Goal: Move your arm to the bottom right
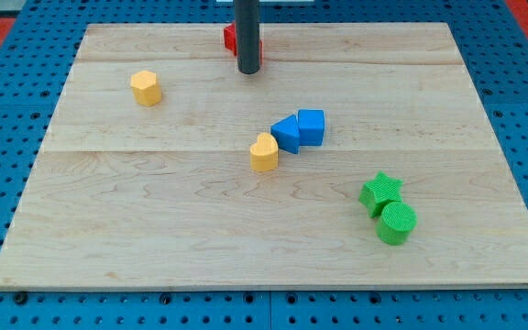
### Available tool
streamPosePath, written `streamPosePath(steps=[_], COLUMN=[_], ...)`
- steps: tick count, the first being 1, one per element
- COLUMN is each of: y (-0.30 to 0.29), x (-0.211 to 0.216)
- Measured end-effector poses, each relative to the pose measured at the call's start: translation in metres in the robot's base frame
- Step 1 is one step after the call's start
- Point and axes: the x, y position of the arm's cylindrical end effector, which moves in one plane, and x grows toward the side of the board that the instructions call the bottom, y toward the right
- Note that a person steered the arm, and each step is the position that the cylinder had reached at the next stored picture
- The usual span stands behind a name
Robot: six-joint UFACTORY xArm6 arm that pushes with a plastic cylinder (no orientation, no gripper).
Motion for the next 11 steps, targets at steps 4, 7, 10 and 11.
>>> streamPosePath(steps=[4,7,10,11], y=[0.247,0.249,0.263,0.249], x=[0.108,0.144,0.295,0.309])
